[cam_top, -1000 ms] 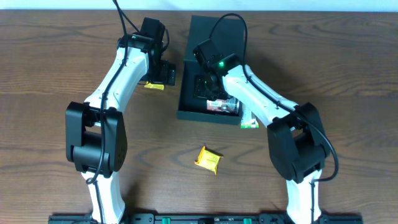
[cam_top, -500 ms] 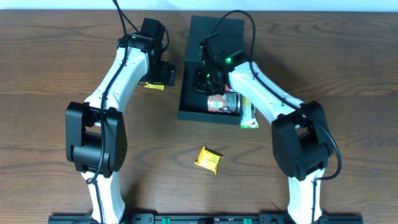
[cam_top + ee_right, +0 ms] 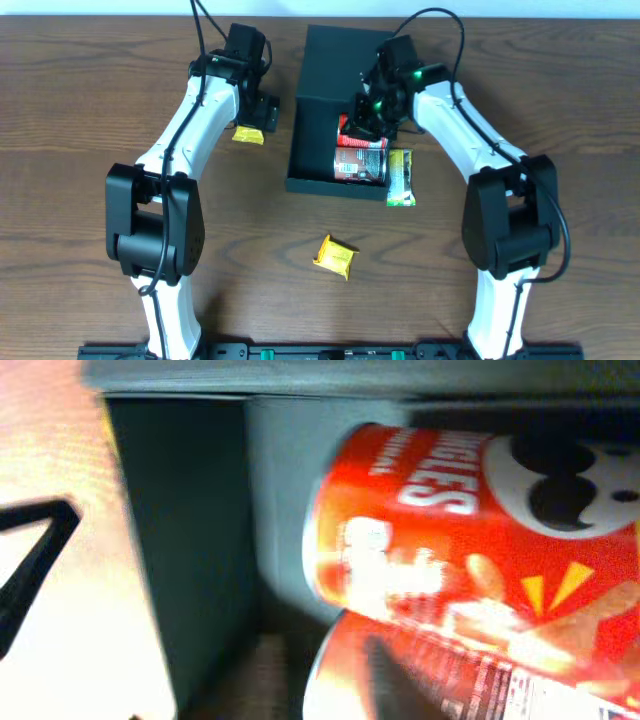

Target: Pack container

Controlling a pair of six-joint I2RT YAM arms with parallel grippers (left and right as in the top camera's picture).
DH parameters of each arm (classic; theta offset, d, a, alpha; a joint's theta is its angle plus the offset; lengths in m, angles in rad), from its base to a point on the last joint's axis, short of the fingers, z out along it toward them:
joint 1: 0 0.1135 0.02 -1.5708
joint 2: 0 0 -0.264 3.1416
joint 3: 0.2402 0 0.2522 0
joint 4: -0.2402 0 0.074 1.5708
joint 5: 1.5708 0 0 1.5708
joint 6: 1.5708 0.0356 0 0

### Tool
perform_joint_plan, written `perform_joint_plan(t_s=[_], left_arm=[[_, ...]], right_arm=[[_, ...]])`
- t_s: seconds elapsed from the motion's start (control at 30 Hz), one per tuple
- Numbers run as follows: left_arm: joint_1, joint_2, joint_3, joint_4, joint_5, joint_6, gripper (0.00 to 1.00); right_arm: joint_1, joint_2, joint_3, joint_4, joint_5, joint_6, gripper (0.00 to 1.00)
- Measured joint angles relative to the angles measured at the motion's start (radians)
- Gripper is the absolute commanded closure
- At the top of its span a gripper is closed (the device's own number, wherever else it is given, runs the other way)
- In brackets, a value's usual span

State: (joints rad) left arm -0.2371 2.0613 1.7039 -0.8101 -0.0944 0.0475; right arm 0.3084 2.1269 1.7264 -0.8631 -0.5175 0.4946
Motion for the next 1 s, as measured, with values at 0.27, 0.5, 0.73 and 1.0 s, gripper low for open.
perform_joint_plan(t_s=[0.27, 0.5, 0.73, 1.0], left_arm=[[0.015, 0.003, 0.0, 0.05, -0.023, 0.038, 0.01], [0.019, 0.088, 0.0, 0.087, -0.024, 0.018, 0.08], [0.019, 0.114, 0.0, 0.116, -0.014, -0.042, 0.08], [0.019, 0.114, 0.0, 0.141, 0.006, -0.184, 0.12]], right_arm=[[-0.016, -0.092, 0.239, -0.267, 0.159, -0.091, 0.01], [-0.066, -0.25, 0.323, -0.523, 0.495, -0.1, 0.01], [-0.067, -0.257, 0.323, -0.621, 0.61, -0.097, 0.01], [-0.067, -0.257, 0.323, -0.625, 0.639, -0.097, 0.01]])
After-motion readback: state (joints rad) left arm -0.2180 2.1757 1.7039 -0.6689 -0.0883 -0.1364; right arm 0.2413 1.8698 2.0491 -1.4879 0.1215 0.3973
